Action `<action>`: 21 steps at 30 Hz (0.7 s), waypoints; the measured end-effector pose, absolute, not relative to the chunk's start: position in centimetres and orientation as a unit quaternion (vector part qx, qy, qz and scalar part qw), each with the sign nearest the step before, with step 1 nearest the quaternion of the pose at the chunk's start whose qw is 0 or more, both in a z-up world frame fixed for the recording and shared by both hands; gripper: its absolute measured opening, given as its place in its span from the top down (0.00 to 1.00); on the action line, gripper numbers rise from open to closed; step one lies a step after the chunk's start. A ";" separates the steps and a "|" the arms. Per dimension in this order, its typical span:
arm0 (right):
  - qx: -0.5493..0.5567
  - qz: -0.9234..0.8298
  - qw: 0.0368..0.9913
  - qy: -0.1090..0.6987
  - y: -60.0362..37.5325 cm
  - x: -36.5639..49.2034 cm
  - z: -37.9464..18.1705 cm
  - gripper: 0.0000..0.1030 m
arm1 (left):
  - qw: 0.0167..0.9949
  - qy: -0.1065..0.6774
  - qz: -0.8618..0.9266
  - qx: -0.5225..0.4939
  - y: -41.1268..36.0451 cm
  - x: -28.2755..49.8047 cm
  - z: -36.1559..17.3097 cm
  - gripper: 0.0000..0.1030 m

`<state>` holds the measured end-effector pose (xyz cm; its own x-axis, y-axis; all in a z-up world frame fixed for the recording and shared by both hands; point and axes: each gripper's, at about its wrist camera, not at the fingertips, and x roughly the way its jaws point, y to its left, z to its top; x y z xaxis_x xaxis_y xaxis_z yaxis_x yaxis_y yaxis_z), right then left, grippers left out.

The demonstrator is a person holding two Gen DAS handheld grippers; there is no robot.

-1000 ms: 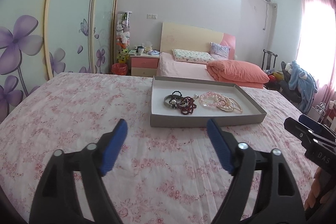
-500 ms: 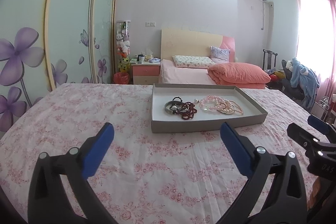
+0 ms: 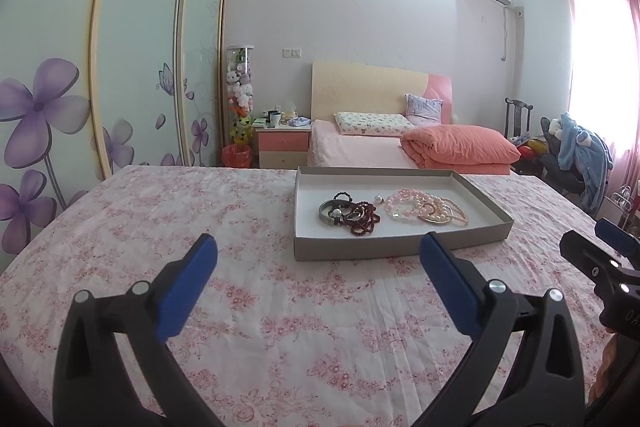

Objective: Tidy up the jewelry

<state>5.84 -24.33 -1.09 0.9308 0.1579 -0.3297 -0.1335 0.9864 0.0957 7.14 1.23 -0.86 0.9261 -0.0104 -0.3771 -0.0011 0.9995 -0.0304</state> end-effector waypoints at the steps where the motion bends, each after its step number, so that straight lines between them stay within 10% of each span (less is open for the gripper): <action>1: 0.036 0.074 0.982 0.171 -24.3 5.9 -1.1 0.02 | 0.981 0.192 -0.002 -0.015 1.2 7.1 -0.8 0.04; 21: 0.030 0.070 0.991 0.108 -24.6 4.5 -0.2 0.02 | 0.990 0.140 -0.001 -0.017 0.9 5.6 0.0 0.04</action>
